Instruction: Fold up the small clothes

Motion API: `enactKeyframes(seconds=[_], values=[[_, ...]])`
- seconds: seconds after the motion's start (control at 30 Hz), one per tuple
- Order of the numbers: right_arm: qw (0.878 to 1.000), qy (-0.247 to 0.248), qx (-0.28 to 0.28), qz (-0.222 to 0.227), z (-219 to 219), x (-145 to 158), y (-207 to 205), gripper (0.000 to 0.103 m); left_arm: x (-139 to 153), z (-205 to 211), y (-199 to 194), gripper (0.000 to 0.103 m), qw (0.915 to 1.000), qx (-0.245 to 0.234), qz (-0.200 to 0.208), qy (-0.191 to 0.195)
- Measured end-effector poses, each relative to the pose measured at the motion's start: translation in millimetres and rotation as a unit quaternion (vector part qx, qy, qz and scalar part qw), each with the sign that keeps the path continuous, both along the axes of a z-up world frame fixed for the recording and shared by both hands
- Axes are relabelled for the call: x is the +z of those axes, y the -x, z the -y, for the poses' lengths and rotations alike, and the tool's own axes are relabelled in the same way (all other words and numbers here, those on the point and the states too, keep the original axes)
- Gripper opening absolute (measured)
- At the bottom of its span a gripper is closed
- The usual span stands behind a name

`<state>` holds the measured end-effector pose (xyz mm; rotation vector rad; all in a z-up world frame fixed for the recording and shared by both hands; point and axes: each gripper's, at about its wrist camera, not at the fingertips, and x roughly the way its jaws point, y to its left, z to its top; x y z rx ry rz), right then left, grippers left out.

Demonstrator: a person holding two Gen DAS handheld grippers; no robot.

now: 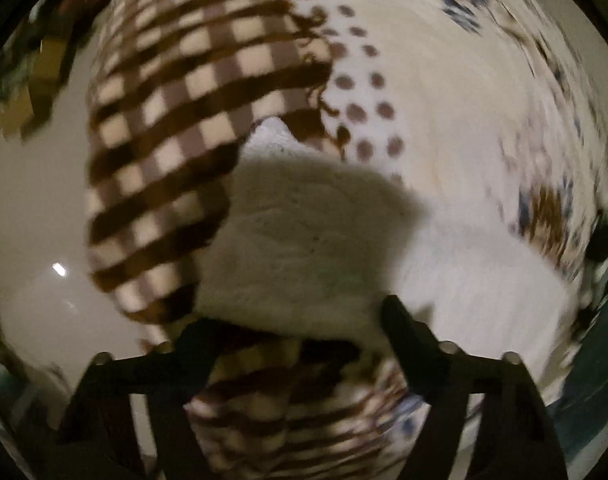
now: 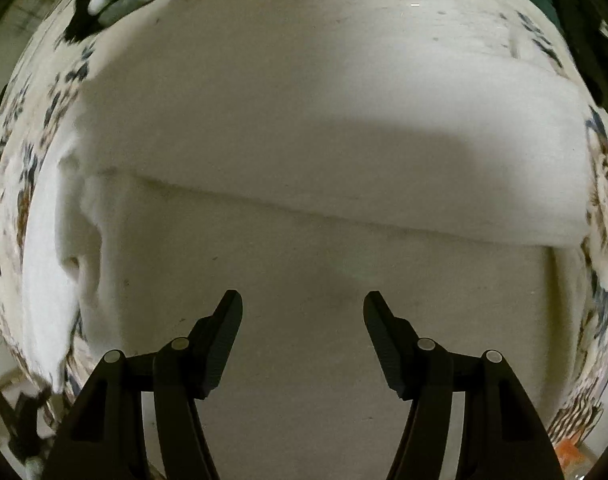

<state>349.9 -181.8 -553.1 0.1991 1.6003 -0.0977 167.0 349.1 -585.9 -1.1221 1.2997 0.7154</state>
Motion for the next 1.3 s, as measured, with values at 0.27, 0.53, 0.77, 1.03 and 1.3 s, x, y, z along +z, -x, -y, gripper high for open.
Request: enactKeyframes(seconds=[0.27,0.53,0.77,1.03,1.3], values=[[0.999,0.014,0.044,0.009,-25.5,-2.0,6.0,0.065,14.2,-24.2,-7.8,0.008,0.9961,0.064,0.002,-0.061],[0.991,0.125,0.046,0.016,-17.2,-4.4,-7.6,0.091,71.2,-17.7,-66.4,0.007,0.9792,-0.048,-0.001,-0.197],[0.99,0.138,0.034,0.004,-2.6,-11.5,-18.7,0.091,100.4,12.9,-98.1,0.007,0.9553,-0.128,0.015,-0.266],[0.996,0.084,-0.011,0.018,32.3,4.7,-20.2,0.091,148.3,109.6,-187.8,0.007,0.9077,-0.267,0.086,-0.312],[0.996,0.054,-0.063,0.032,128.7,24.0,-2.7,0.091,178.3,340.2,-266.9,0.007,0.8415,-0.439,0.192,-0.25]])
